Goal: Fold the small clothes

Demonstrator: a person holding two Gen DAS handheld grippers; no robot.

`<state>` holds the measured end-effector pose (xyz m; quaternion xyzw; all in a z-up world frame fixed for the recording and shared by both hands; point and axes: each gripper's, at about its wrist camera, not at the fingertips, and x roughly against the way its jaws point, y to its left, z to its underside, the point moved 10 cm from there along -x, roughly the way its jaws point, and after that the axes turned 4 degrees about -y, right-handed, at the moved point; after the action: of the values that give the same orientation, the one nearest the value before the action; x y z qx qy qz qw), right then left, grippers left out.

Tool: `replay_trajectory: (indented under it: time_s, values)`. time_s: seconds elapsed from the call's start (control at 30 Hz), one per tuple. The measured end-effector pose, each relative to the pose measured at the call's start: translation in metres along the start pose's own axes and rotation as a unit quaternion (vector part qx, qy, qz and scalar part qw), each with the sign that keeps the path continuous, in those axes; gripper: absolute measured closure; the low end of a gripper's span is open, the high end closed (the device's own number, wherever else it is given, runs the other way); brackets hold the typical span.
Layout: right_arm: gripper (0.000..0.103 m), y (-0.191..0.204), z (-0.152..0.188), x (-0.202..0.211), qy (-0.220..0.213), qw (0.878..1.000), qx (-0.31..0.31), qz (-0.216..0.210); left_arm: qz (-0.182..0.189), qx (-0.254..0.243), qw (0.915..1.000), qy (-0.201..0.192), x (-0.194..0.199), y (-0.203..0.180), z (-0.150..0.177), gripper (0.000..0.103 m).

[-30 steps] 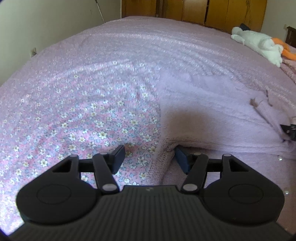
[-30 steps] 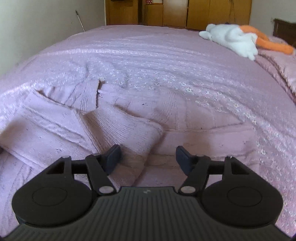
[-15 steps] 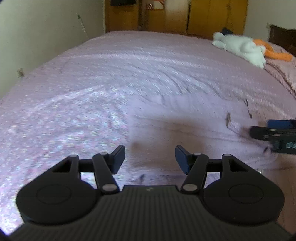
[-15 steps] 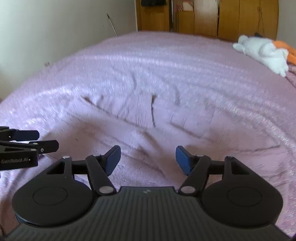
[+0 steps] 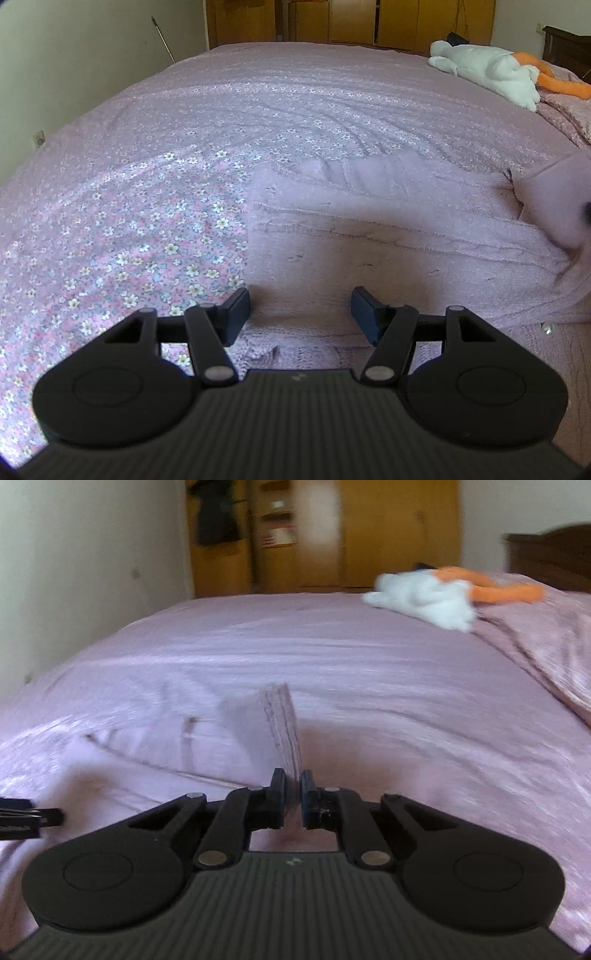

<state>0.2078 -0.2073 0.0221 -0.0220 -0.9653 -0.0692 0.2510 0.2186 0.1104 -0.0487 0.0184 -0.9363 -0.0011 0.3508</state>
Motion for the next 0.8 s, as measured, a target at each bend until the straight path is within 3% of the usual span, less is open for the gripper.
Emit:
replay_trajectory:
  time_s: [0.23,0.37,0.43,0.57,0.8]
  values:
    - [0.092,-0.065,0.064,-0.003,0.069,0.990,-0.126,0.011,-0.006,-0.006,1.0000,0.000,-0.002,-0.001,0.000,0.039]
    - [0.069,-0.076,0.078,0.011,0.048,0.984,-0.172,0.015,-0.012,-0.013,0.9998,0.003,0.000,0.000,0.000,0.039]
    - [0.060,-0.076,0.074,0.019,0.037,0.984,-0.174,0.020,-0.013,-0.011,0.9998,0.008,0.003,0.001,0.001,0.039]
    - [0.031,-0.070,0.071,0.040,0.025,0.984,-0.175,0.012,-0.016,-0.007,0.9998,0.004,0.018,0.008,0.002,0.041]
    - [0.022,-0.030,0.064,0.102,0.003,0.994,-0.107,-0.037,-0.011,0.001,0.9999,-0.008,0.062,0.021,0.013,0.041]
